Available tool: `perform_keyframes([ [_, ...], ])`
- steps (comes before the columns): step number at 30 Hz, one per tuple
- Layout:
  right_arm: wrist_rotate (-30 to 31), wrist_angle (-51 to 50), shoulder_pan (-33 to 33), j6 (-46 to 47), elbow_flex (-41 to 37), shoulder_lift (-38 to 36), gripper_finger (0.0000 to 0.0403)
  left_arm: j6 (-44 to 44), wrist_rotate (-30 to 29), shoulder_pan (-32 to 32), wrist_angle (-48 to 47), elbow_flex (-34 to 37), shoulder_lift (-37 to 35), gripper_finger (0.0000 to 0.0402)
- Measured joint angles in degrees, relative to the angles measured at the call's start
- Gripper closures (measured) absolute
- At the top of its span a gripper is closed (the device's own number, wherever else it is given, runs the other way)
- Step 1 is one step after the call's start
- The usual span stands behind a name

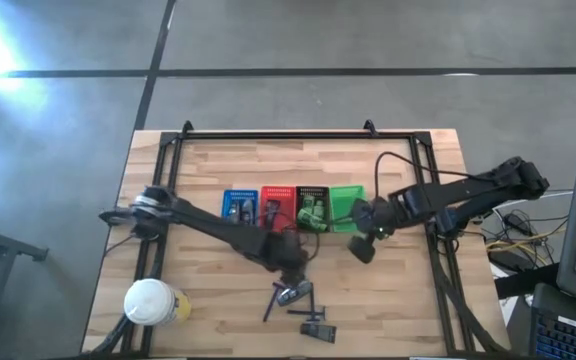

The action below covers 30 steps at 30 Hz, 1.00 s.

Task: Pick & Place Travel size toiletries
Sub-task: Put the deodorant into the blue bin

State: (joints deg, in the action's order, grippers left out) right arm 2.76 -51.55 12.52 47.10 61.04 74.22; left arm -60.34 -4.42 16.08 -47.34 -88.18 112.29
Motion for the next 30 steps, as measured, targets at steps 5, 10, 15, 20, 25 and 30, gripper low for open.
perform_keyframes([
  [5, 0.80, -0.78, 2.61, -0.14, 0.00, 0.00, 0.0034, 0.31, -0.07, 0.04, -2.30, -6.85, 6.68, 0.0099],
  [10, 1.75, -0.77, 4.49, -0.24, -0.08, 0.00, 0.0035, 0.47, 1.46, 0.04, -3.83, -8.22, 10.03, 0.0099],
  [15, 1.97, -0.72, 4.89, -0.55, -0.09, 0.00, 0.0035, 6.18, 2.00, 0.03, -3.51, -8.22, 11.70, 0.0100],
  [20, 1.93, -0.54, 4.89, -1.94, -0.20, 0.00, 0.0035, 12.89, 1.84, 0.00, -3.83, -8.16, 11.74, 0.0139],
  [25, 1.91, -0.07, 4.87, -2.05, -0.20, 0.00, 0.0035, 18.82, 1.68, -0.06, -3.26, -8.13, 11.61, 0.0198],
  [30, 1.47, 3.21, 4.84, -1.79, -0.22, 0.00, 0.0035, 21.11, 1.60, -0.05, -3.53, -8.11, 10.63, 0.0198],
])
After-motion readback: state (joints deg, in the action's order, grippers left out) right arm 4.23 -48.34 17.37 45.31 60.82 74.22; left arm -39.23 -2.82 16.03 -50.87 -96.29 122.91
